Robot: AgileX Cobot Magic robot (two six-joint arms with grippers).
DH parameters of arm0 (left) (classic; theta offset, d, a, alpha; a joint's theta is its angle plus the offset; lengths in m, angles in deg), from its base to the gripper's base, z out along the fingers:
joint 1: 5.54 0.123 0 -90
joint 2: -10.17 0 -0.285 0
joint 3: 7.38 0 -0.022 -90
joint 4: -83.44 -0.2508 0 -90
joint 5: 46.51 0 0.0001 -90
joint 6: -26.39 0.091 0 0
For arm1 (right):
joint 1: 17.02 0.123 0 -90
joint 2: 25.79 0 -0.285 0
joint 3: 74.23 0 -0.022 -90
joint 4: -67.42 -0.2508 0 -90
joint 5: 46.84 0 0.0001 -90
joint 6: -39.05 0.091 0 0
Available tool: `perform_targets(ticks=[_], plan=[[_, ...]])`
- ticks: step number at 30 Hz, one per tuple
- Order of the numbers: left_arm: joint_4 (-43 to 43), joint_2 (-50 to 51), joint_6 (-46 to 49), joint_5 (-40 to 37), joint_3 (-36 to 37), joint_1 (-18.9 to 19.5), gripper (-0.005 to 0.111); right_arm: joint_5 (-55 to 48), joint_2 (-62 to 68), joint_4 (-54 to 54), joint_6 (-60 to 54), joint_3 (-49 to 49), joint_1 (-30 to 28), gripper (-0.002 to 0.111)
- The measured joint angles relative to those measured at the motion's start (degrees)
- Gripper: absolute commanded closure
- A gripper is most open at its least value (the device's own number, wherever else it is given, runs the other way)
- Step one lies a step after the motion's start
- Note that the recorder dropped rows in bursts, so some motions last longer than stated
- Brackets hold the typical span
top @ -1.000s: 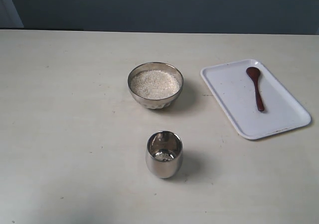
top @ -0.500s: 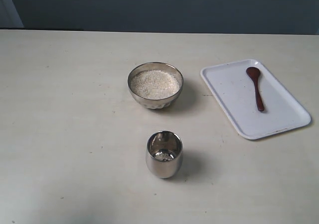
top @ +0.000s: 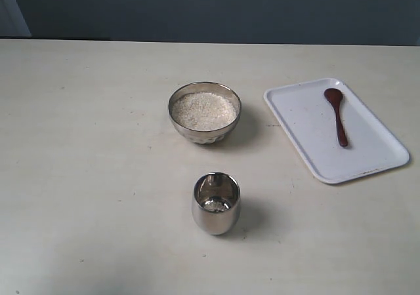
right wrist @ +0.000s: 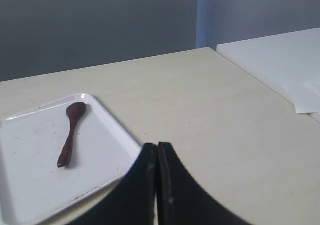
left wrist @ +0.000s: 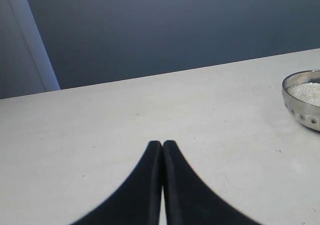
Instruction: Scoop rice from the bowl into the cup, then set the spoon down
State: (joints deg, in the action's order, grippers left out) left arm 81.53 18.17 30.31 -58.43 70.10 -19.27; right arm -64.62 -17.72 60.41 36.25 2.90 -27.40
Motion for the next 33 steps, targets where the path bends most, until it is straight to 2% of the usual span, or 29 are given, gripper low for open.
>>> perform_targets(ticks=[33], plan=[[0.0,0.0,0.0,0.0,0.0,0.0,0.106,0.0,0.0,-1.2,0.1,0.0,0.0,0.109]])
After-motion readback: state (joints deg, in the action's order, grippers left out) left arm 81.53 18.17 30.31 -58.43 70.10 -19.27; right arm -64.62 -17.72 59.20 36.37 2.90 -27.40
